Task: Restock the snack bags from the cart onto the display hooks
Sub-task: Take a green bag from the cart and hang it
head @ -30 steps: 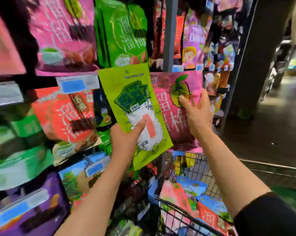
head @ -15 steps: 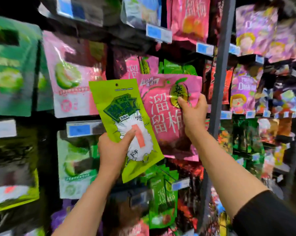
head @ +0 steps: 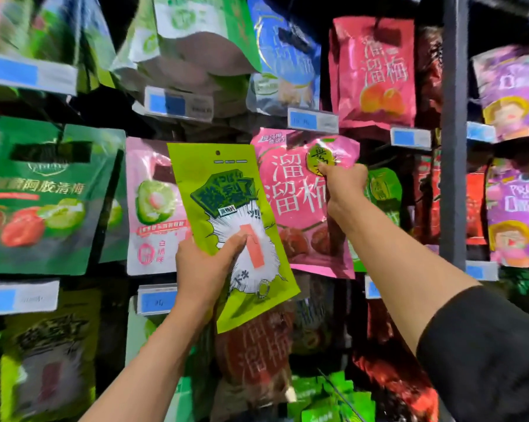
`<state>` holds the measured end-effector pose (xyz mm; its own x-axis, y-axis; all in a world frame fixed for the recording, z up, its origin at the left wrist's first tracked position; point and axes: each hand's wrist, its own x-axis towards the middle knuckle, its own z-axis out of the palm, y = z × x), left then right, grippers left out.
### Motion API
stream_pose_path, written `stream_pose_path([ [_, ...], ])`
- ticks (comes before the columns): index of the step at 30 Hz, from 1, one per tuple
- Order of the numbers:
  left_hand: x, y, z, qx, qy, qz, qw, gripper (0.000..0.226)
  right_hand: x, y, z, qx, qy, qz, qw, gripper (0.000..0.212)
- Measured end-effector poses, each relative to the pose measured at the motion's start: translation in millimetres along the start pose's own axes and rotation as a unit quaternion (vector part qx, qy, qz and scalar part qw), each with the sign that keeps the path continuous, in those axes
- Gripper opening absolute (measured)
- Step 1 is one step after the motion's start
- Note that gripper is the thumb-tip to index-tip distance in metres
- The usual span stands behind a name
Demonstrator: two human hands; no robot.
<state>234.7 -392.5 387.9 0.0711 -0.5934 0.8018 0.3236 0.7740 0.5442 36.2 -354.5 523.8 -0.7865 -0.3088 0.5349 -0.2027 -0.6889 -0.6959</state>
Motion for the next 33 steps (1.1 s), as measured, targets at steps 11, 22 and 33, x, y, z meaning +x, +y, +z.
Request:
stream_pose_path([
  [11, -0.8, -4.6, 6.8, -0.065, -0.018, -0.019, 0.998, 0.034, 15.3, 5.7, 6.2, 0.003, -0.028, 0.042, 0.999, 0.038],
  [22, -15.8, -15.1, -8.8, 0.011, 0.007, -0.009, 1.000, 0.022, 16.0, 33.4, 15.8, -0.329, 0.007, -0.091, 0.940, 0.057],
  [33, -51.1, -19.8, -55.0, 0.023, 0.036, -0.063, 0.997, 0.016, -17.2, 90.1, 29.0, -0.347, -0.002, -0.031, 0.937, 0.090],
])
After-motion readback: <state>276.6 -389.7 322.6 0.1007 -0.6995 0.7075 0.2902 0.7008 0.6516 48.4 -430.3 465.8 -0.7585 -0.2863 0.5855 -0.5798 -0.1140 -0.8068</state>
